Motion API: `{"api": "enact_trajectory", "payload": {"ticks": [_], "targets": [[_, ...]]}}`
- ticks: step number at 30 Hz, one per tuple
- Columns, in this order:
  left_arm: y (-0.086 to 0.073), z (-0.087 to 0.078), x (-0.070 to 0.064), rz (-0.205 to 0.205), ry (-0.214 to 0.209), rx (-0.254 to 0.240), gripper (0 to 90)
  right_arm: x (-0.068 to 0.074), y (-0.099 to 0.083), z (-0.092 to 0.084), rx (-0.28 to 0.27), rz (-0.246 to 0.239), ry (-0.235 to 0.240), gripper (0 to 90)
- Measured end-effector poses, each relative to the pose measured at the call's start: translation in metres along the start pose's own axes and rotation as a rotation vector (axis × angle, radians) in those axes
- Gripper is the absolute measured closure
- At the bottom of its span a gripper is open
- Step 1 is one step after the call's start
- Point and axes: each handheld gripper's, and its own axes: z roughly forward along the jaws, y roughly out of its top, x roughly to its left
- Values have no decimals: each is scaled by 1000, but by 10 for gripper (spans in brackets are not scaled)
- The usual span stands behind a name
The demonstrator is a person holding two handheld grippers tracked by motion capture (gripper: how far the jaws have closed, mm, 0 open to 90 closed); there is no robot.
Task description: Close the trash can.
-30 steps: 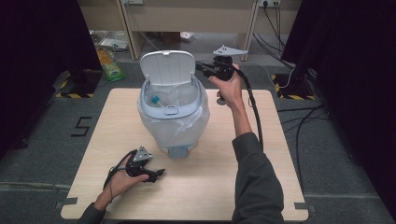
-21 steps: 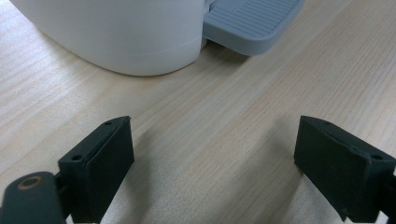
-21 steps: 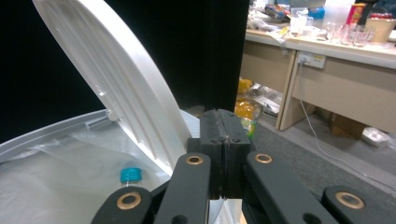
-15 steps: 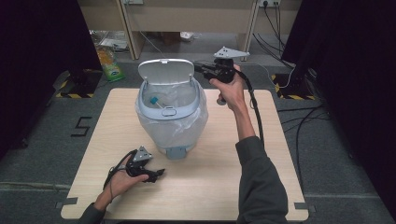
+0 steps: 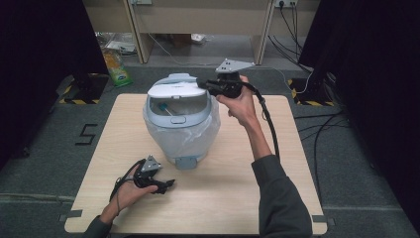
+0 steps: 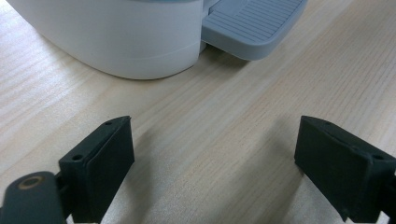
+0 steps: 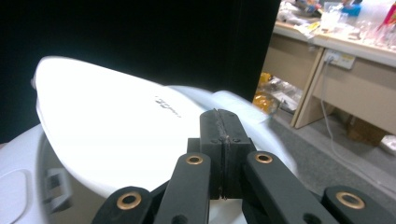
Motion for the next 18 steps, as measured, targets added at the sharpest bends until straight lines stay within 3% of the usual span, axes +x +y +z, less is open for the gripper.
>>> {"api": "enact_trajectory", "payload": {"ticks": [1,4,12,18], "targets": [[0,0,0,0,0,0,109,6,-4,-3,-21,29,-5,897],[0,0,0,0,0,0,110,11,-8,-7,-22,38,-18,897],[0,0,0,0,0,1,109,33,-17,-11,-25,21,-24,883],[0,0,0,0,0,0,109,41,-19,-12,-12,-2,-21,881]]}}
